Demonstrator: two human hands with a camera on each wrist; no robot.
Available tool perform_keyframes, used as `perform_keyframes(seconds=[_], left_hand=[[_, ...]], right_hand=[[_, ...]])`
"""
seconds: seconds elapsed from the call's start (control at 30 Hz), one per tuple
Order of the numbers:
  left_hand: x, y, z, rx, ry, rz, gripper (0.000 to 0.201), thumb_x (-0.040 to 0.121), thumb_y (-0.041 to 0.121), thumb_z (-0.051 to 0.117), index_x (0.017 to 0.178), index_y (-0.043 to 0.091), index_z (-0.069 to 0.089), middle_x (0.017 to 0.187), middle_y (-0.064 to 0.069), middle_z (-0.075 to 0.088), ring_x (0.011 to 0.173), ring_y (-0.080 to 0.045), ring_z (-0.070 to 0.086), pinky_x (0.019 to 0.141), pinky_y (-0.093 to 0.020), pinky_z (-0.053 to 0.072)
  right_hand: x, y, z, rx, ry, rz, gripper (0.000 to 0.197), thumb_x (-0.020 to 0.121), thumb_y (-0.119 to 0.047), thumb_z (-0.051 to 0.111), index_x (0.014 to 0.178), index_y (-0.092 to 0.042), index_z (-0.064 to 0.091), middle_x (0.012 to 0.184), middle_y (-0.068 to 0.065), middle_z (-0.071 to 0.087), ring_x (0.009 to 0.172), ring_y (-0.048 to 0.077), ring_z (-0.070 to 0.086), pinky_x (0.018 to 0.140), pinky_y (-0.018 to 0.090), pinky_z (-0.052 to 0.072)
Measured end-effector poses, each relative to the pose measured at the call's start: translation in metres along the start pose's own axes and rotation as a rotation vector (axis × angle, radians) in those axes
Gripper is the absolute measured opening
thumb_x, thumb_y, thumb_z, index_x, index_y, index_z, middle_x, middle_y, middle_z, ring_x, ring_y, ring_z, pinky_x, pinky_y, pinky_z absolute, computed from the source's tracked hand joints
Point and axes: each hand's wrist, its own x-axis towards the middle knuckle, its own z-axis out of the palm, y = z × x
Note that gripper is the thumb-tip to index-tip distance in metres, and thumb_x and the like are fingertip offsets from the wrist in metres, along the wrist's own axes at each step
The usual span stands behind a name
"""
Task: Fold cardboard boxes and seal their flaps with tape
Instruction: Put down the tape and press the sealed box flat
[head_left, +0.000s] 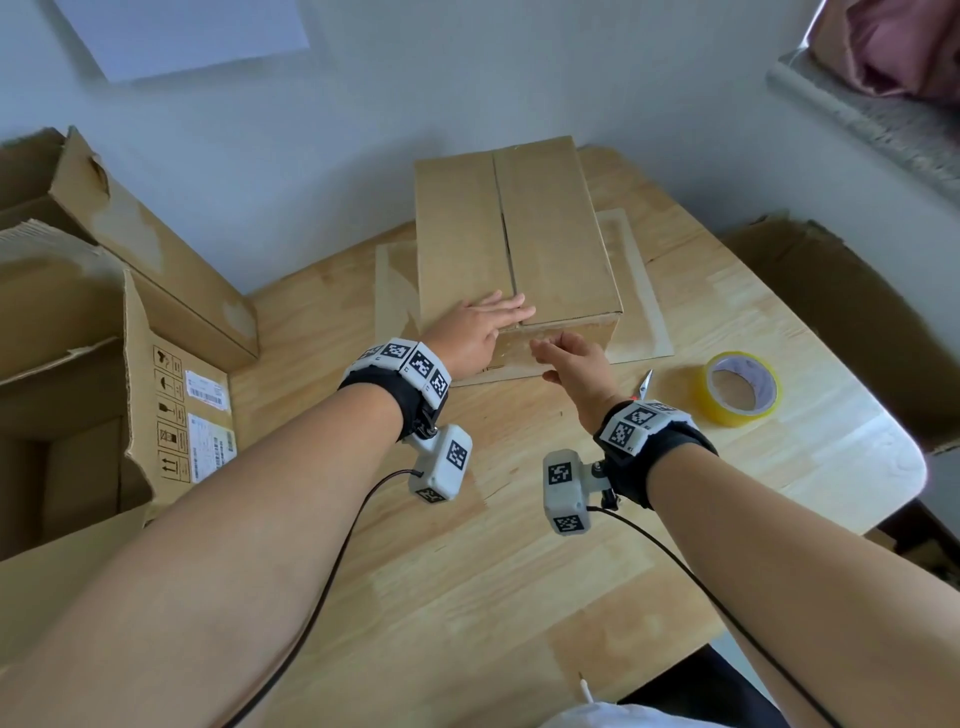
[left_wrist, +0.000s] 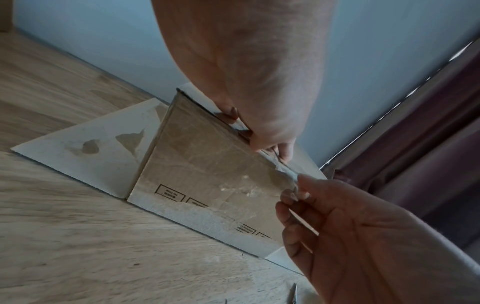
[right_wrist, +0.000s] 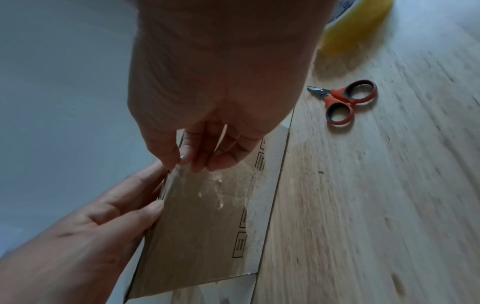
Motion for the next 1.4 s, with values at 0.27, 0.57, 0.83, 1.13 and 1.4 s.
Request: perform_keyframes(seconds=[0.27, 0.57, 0.83, 1.13, 1.4], left_hand=[[0.0, 0.001, -0.001, -0.016, 0.007, 0.002, 0.059, 0.098, -0.001, 0.03, 0.146, 0.033, 0.031, 0.156, 0.012, 0.019, 0.146, -0.008, 0.007, 0.12, -0.038, 0.005], [-0.001, 0.002, 0.0, 0.007, -0.023, -0.002, 0.059, 0.098, 0.0, 0.029, 0.146, 0.033, 0.029, 0.156, 0.013, 0.017, 0.146, -0.008, 0.006, 0.12, -0.036, 0.003], [-0.002, 0.004, -0.007, -0.001, -0.04, 0.011, 0.057, 0.098, 0.0, 0.031, 0.145, 0.032, 0.032, 0.156, 0.012, 0.021, 0.145, -0.008, 0.011, 0.119, -0.033, 0.008], [-0.046, 0.014, 0.015, -0.75, 0.078, -0.43, 0.019, 0.098, 0.014, 0.048, 0.108, 0.016, 0.064, 0.105, 0.0, 0.068, 0.085, -0.01, 0.064, 0.077, -0.021, 0.052], [-0.031, 0.027, 0.035, -1.135, 0.116, -0.512, 0.013, 0.088, 0.022, 0.065, 0.101, 0.023, 0.066, 0.106, 0.003, 0.067, 0.096, -0.01, 0.059, 0.092, -0.028, 0.044]], right_hand=[[0.0, 0.006, -0.004, -0.178, -0.001, -0.087, 0.021, 0.091, -0.027, 0.061, 0.076, -0.015, 0.054, 0.072, -0.002, 0.06, 0.065, 0.011, 0.054, 0.061, 0.021, 0.045], [0.003, 0.01, -0.009, -0.392, 0.012, -0.178, 0.023, 0.089, -0.034, 0.062, 0.076, -0.015, 0.058, 0.074, 0.0, 0.063, 0.062, 0.01, 0.051, 0.06, 0.021, 0.043], [0.008, 0.004, -0.01, -0.627, 0.002, -0.298, 0.023, 0.092, -0.031, 0.057, 0.086, -0.009, 0.06, 0.088, 0.001, 0.059, 0.079, 0.013, 0.052, 0.069, 0.022, 0.037], [0.012, 0.005, -0.012, -0.581, -0.003, -0.256, 0.028, 0.09, -0.035, 0.06, 0.095, -0.008, 0.064, 0.094, 0.005, 0.066, 0.089, 0.019, 0.06, 0.08, 0.031, 0.048], [0.011, 0.005, -0.014, -0.557, -0.011, -0.225, 0.022, 0.093, -0.031, 0.056, 0.098, -0.01, 0.063, 0.09, -0.002, 0.062, 0.087, 0.015, 0.057, 0.075, 0.024, 0.041]])
